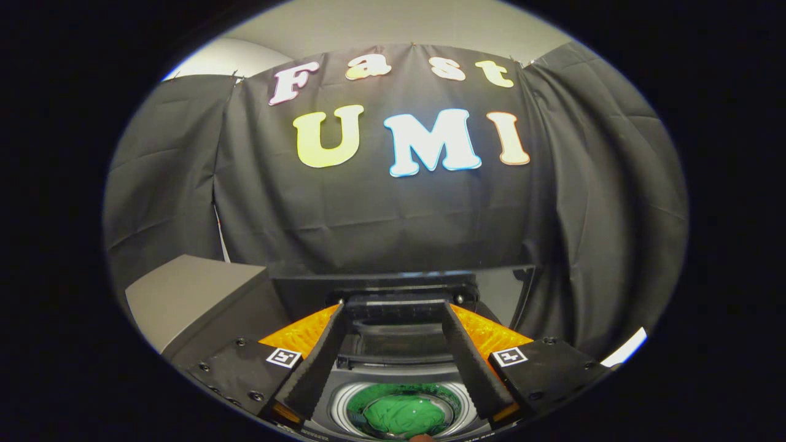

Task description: Put the clothes into the washing machine and then close the washing machine lid.

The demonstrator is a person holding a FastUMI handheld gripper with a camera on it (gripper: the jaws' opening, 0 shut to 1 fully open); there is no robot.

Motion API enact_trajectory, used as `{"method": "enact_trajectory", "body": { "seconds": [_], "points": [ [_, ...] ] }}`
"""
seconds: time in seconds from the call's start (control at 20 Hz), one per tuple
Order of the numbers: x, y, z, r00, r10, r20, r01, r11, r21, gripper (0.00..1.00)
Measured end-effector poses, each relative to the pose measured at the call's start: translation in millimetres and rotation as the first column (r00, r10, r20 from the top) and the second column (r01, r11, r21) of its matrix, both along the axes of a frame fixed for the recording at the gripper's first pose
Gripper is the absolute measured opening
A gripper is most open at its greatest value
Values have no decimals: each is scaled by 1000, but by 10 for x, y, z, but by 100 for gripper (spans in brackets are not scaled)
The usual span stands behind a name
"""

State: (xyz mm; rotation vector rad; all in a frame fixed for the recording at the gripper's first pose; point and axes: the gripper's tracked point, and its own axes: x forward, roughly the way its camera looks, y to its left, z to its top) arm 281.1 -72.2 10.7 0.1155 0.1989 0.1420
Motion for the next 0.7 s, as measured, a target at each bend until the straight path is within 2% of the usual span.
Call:
{"method": "enact_trajectory", "body": {
  "seconds": [0.4, 0.7],
  "points": [
    [604, 39, 318, 998, -34, 49, 33, 999, 15, 97],
    [929, 167, 191, 999, -35, 13, 35, 999, 8, 97]
  ]
}}
